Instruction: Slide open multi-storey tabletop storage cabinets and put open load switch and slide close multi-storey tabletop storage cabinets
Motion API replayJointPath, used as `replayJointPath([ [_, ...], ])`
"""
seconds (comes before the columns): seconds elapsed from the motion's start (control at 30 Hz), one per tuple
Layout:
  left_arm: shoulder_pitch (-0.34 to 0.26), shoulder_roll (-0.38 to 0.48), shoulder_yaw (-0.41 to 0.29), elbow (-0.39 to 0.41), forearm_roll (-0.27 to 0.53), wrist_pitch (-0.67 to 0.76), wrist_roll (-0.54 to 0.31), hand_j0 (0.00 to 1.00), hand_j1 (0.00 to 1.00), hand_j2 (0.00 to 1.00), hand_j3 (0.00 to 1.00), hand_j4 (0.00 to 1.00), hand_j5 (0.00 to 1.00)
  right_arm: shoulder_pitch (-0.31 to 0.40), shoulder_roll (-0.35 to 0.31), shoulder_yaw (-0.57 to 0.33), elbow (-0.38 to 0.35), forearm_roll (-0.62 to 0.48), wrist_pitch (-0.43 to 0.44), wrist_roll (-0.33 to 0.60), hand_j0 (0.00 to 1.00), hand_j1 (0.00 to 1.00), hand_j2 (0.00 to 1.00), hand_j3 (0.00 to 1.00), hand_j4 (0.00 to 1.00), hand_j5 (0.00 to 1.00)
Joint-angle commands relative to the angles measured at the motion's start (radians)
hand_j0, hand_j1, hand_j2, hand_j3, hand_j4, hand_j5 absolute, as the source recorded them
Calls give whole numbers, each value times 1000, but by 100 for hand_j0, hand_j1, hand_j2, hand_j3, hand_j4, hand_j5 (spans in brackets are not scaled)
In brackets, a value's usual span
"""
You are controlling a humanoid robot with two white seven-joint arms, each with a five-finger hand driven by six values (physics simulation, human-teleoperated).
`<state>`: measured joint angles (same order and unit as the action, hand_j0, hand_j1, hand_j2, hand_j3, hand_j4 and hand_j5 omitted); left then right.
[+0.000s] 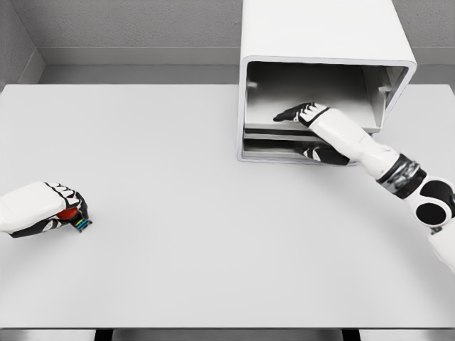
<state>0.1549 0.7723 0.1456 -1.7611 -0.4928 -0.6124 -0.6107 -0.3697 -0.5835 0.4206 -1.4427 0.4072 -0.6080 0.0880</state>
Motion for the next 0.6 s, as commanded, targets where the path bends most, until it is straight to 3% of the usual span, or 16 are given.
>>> replayJointPath([
  [0.0, 0, 1, 0, 0, 5, 2, 0, 43, 43, 43, 43, 43, 43, 0, -15, 3, -25, 39, -3, -1, 81, 81, 81, 81, 81, 81],
  [0.2, -2, 1, 9, -5, 11, 2, 0, 43, 43, 43, 43, 43, 43, 21, -16, 3, -28, 36, -3, -1, 81, 81, 81, 81, 81, 81],
  [0.57, -23, -7, 11, -15, 19, 2, 0, 42, 42, 42, 42, 42, 42, 95, -105, -6, -160, 22, -3, -2, 81, 81, 81, 81, 81, 81],
])
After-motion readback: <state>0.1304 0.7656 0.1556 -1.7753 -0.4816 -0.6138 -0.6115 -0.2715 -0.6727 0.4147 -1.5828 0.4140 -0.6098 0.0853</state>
